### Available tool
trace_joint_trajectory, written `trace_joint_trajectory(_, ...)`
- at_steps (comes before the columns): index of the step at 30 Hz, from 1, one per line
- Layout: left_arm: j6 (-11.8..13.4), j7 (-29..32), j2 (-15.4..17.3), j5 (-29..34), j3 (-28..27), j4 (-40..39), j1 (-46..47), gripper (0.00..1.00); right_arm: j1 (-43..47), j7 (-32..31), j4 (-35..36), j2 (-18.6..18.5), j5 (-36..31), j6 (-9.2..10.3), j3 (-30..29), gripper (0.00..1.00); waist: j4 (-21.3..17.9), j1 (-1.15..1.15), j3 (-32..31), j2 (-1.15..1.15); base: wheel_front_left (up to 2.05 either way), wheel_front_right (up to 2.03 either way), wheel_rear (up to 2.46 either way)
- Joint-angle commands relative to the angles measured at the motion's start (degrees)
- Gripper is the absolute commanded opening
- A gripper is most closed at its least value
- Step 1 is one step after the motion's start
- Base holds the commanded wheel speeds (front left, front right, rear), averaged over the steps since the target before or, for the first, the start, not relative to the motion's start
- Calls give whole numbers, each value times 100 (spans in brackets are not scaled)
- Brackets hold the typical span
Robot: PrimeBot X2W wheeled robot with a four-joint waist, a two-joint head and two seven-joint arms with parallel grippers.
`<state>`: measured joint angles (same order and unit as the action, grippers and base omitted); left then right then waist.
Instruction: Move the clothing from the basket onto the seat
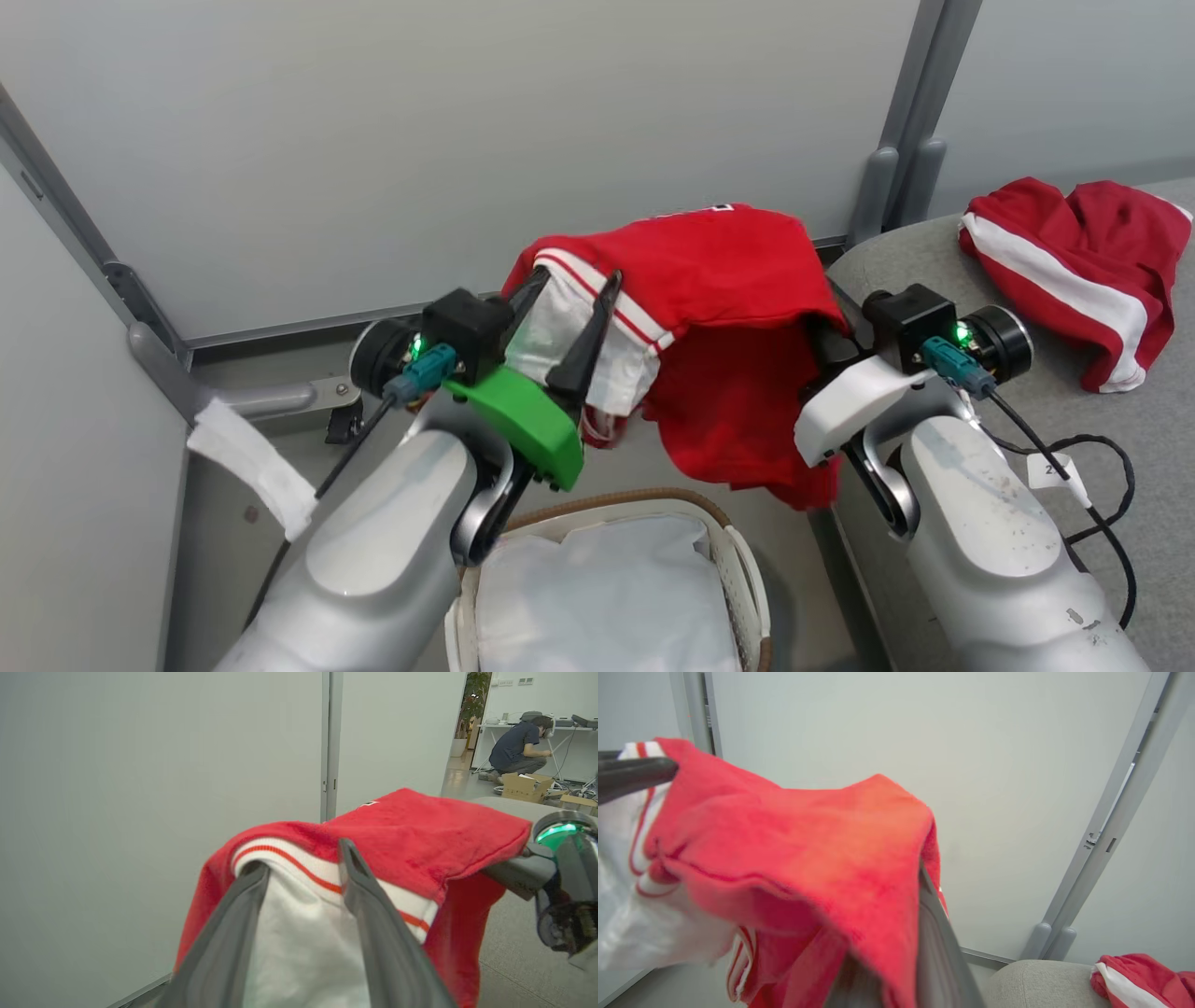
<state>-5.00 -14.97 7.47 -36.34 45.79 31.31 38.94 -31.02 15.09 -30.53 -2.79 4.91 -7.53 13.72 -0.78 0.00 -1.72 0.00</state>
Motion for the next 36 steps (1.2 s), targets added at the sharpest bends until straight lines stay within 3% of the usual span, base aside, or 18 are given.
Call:
trace_joint_trajectory(1,19,-25,-32,65,-98,-40,-280,100,68,12,48,-21,-69,8,-112,0,-8,0,24,0,0,0,0)
trace_joint_trajectory(10,-102,-26,-130,414,-648,23,-1443,100,16,12,289,-19,-374,8,-643,0,-83,0,95,0,0,0,0)
trace_joint_trajectory(23,-225,-26,-336,1019,-1319,-261,-2195,100,128,13,446,-22,-642,8,-1079,0,-346,0,191,0,0,0,0)
trace_joint_trajectory(36,-252,-19,-447,1238,-1492,-589,-2400,100,114,13,445,-22,-800,8,-1291,0,-1539,0,393,0,0,0,0)
